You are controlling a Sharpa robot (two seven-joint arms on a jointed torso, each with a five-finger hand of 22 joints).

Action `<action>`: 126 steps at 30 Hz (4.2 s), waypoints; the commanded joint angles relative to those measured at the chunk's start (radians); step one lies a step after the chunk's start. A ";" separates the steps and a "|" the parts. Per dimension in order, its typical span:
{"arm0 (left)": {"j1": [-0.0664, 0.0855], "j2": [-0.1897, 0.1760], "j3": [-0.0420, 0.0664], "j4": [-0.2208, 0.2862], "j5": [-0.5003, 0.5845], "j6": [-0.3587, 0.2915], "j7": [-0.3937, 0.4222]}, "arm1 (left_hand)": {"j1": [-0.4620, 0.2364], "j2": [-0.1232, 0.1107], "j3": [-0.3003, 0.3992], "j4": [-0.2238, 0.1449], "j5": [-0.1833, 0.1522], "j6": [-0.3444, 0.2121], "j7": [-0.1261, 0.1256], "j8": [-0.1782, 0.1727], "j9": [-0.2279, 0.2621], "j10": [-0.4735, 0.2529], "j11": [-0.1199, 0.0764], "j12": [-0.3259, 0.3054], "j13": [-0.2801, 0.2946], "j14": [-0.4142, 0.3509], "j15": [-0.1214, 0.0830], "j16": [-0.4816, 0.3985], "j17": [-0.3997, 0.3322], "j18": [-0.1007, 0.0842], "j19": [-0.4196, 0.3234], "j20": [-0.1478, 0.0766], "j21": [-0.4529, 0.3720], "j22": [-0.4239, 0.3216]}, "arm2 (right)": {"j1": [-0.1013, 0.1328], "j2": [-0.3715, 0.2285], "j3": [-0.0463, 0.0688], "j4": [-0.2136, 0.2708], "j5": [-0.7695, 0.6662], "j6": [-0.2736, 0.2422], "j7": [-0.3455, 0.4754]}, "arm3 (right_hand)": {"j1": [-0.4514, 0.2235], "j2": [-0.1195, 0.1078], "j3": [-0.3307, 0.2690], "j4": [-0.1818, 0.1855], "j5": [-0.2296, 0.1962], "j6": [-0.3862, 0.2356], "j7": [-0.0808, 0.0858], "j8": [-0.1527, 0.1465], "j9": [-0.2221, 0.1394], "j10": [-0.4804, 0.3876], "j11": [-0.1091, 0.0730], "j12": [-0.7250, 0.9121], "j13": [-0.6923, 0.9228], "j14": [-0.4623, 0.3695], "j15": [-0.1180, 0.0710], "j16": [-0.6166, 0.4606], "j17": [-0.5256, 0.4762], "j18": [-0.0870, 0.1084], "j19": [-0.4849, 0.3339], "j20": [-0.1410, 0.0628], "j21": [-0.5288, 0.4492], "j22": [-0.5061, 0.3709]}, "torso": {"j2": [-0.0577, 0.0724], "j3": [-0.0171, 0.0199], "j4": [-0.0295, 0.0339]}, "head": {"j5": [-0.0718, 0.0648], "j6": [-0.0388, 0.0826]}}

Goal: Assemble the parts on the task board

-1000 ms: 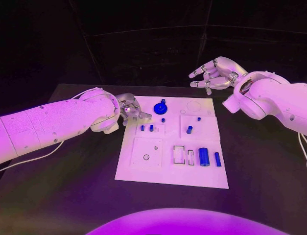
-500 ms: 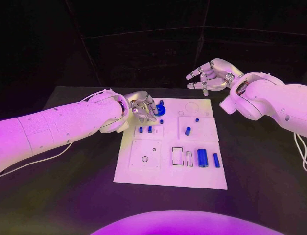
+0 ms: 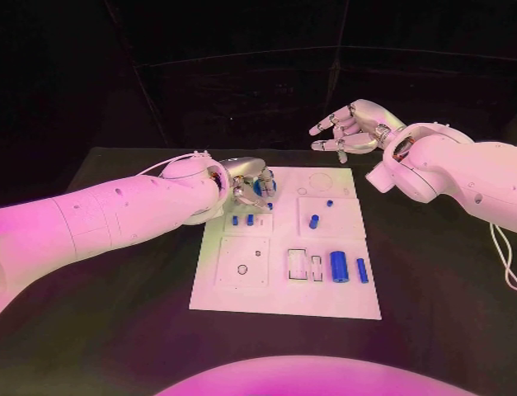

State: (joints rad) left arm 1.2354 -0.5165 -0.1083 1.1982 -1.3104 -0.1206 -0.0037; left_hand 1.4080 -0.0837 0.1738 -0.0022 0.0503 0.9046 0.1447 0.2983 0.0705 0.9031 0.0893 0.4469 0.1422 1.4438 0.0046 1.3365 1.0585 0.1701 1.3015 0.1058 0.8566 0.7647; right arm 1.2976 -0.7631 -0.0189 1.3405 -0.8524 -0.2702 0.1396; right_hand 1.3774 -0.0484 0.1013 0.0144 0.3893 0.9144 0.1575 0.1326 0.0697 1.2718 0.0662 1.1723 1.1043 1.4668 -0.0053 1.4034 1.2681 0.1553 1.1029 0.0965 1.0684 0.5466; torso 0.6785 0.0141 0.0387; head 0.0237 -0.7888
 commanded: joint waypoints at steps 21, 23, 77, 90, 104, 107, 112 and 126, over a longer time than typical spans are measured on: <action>0.001 0.062 -0.007 -0.052 -0.102 0.071 -0.049 | -0.006 0.023 0.054 -0.006 0.001 0.061 -0.008 -0.038 -0.004 0.066 -0.007 -0.048 -0.060 0.032 -0.010 0.015 -0.001 -0.021 0.057 -0.012 0.071 0.077 | 0.002 0.008 0.001 -0.001 0.004 0.007 0.010 | -0.011 0.001 0.004 0.001 0.006 -0.003 0.000 0.005 -0.001 -0.008 0.000 0.000 0.001 0.041 -0.007 -0.002 0.001 0.020 0.002 -0.002 -0.003 0.001 | -0.001 -0.0007 0.0021 | -0.005 -0.002; 0.001 0.065 -0.007 -0.055 -0.103 0.072 -0.050 | -0.006 0.024 0.059 -0.006 0.001 0.062 -0.008 -0.041 -0.004 0.068 -0.007 -0.052 -0.064 0.033 -0.010 0.015 -0.002 -0.021 0.058 -0.012 0.072 0.079 | 0.002 0.009 0.001 -0.001 0.004 0.007 0.010 | -0.011 0.001 0.004 0.001 0.006 -0.003 0.000 0.005 -0.001 -0.008 0.000 0.000 0.001 0.041 -0.007 -0.002 0.001 0.020 0.002 -0.002 -0.003 0.001 | -0.001 -0.0006 0.0021 | -0.005 -0.002; 0.002 -0.046 0.037 0.071 -0.016 -0.072 0.061 | -0.008 0.019 0.320 -0.086 0.001 0.164 0.003 -0.093 -0.002 0.211 -0.015 -0.139 -0.076 0.036 -0.017 0.025 -0.027 -0.043 0.093 -0.020 0.180 0.213 | 0.002 0.007 0.001 -0.001 0.004 0.009 0.014 | -0.012 0.002 0.007 0.001 0.006 -0.003 0.000 0.005 -0.001 -0.006 0.000 0.003 0.003 0.041 -0.007 -0.001 0.004 0.020 0.002 -0.002 -0.002 0.001 | -0.002 -0.0014 0.0056 | -0.010 -0.001; 0.001 -0.134 0.040 0.089 -0.002 -0.015 0.024 | -0.018 0.014 0.326 -0.086 0.001 0.166 0.003 -0.097 -0.002 0.215 -0.014 -0.147 -0.076 0.035 -0.017 0.024 -0.031 -0.044 0.092 -0.019 0.182 0.215 | 0.001 0.002 0.001 -0.001 0.004 0.008 0.014 | -0.012 0.002 0.007 0.001 0.006 -0.003 0.000 0.005 -0.001 -0.006 0.000 0.003 0.003 0.041 -0.007 -0.001 0.004 0.020 0.002 -0.002 -0.002 0.001 | -0.001 -0.0018 0.0029 | -0.002 0.001; -0.003 -0.117 0.038 0.035 -0.001 0.028 0.010 | -0.048 0.001 0.316 -0.076 0.001 0.171 0.000 -0.104 -0.001 0.222 -0.015 -0.160 -0.076 0.034 -0.016 0.024 -0.037 -0.043 0.090 -0.018 0.179 0.215 | 0.001 0.003 0.001 -0.003 0.004 0.008 0.014 | -0.012 0.002 0.007 0.001 0.006 -0.003 0.000 0.005 -0.001 -0.006 0.000 0.003 0.003 0.041 -0.007 -0.001 0.004 0.020 0.002 -0.002 -0.002 0.001 | -0.001 -0.0005 0.0015 | 0.000 0.001; -0.004 -0.112 0.037 0.027 -0.001 0.033 0.008 | -0.049 0.000 0.315 -0.075 0.001 0.172 -0.001 -0.105 -0.001 0.223 -0.016 -0.161 -0.076 0.034 -0.016 0.024 -0.037 -0.042 0.089 -0.018 0.177 0.213 | 0.001 0.003 0.001 -0.002 0.004 0.008 0.014 | -0.012 0.002 0.007 0.001 0.006 -0.003 0.000 0.005 -0.001 -0.006 0.000 0.003 0.003 0.041 -0.007 -0.001 0.004 0.020 0.002 -0.002 -0.002 0.001 | -0.001 -0.0003 0.0025 | -0.001 0.000; -0.005 -0.105 0.035 0.019 -0.002 0.039 0.006 | -0.054 -0.002 0.311 -0.073 0.000 0.174 -0.002 -0.106 -0.001 0.226 -0.017 -0.164 -0.075 0.034 -0.017 0.024 -0.038 -0.042 0.088 -0.018 0.176 0.212 | 0.001 0.003 0.001 -0.002 0.004 0.008 0.014 | -0.012 0.002 0.007 0.001 0.006 -0.003 0.000 0.005 -0.001 -0.006 0.000 0.003 0.003 0.041 -0.007 -0.001 0.004 0.020 0.002 -0.002 -0.002 0.001 | -0.002 -0.0003 0.0027 | -0.001 -0.001; -0.008 -0.085 0.021 0.001 0.001 0.053 -0.001 | -0.055 -0.003 0.310 -0.073 0.000 0.175 -0.003 -0.107 -0.001 0.227 -0.017 -0.165 -0.075 0.033 -0.017 0.024 -0.038 -0.042 0.088 -0.018 0.176 0.212 | 0.001 0.004 0.001 -0.002 0.004 0.008 0.014 | -0.013 0.002 0.008 0.001 0.006 -0.003 0.000 0.005 -0.001 -0.006 0.000 0.003 0.002 0.041 -0.007 -0.001 0.004 0.019 0.003 -0.002 -0.002 0.002 | -0.001 -0.0004 0.0014 | -0.002 -0.003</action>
State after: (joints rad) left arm 1.2260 -0.6029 -0.0872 1.2004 -1.3154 -0.0833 0.0015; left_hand 1.3646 -0.0875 0.4859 -0.0769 0.0463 1.0724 0.1410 0.1986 0.0682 1.1223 0.0697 0.2861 0.0669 1.4650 -0.0067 1.3555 1.0209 0.1470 1.3890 0.0822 1.0311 0.9780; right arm 1.2969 -0.7598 -0.0190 1.3379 -0.8519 -0.2655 0.1442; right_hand 1.3757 -0.0467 0.1023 0.0154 0.3893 0.9144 0.1575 0.1326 0.0698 1.2718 0.0662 1.1723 1.1059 1.4668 -0.0052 1.4035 1.2704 0.1554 1.1029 0.0965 1.0684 0.5470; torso 0.6773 0.0137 0.0406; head 0.0225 -0.7912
